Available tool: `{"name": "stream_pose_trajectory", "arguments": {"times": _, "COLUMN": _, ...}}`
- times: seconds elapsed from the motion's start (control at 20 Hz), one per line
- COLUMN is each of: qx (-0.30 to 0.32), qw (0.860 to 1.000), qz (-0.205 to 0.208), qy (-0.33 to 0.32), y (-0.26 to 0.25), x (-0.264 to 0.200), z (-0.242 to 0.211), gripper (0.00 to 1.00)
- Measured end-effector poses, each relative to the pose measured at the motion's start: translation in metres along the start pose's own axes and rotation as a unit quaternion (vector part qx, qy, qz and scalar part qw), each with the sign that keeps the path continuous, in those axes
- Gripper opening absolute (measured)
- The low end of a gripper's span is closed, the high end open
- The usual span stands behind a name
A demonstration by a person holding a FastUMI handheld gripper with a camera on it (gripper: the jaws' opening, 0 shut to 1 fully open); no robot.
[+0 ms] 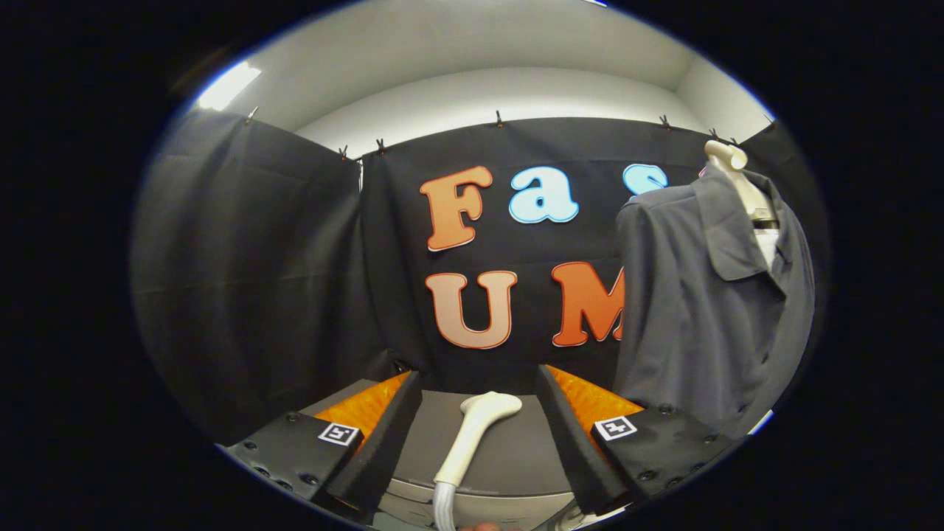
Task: Iron the clothes twice with a garment steamer, once on the left side and once on the right side.
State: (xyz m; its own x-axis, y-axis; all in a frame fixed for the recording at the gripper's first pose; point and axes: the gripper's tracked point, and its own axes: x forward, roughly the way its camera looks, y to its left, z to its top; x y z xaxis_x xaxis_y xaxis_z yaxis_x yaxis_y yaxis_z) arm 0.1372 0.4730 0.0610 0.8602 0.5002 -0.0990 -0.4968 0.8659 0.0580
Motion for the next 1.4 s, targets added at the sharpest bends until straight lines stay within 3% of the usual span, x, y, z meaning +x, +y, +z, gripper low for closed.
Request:
{"name": "stream_pose_trajectory", "arguments": {"times": 0.3, "qx": -0.018, "qw": 0.995, "qz": -0.019, "qy": 0.092, "y": 0.011, "x": 0.083, "z": -0.076, "gripper": 1.00}}
{"name": "stream_pose_trajectory", "arguments": {"times": 0.7, "qx": 0.006, "qw": 0.975, "qz": -0.034, "qy": 0.220, "y": 0.001, "x": 0.128, "z": -0.163, "gripper": 1.00}}
{"name": "stream_pose_trajectory", "arguments": {"times": 1.05, "qx": -0.015, "qw": 0.964, "qz": -0.054, "qy": 0.262, "y": -0.006, "x": 0.155, "z": -0.203, "gripper": 1.00}}
{"name": "stream_pose_trajectory", "arguments": {"times": 1.25, "qx": -0.002, "qw": 0.951, "qz": -0.043, "qy": 0.305, "y": -0.003, "x": 0.154, "z": -0.233, "gripper": 0.99}}
{"name": "stream_pose_trajectory", "arguments": {"times": 1.3, "qx": 0.001, "qw": 0.958, "qz": -0.043, "qy": 0.284, "y": -0.002, "x": 0.160, "z": -0.229, "gripper": 0.96}}
{"name": "stream_pose_trajectory", "arguments": {"times": 1.4, "qx": 0.002, "qw": 0.957, "qz": -0.032, "qy": 0.290, "y": -0.001, "x": 0.163, "z": -0.231, "gripper": 0.89}}
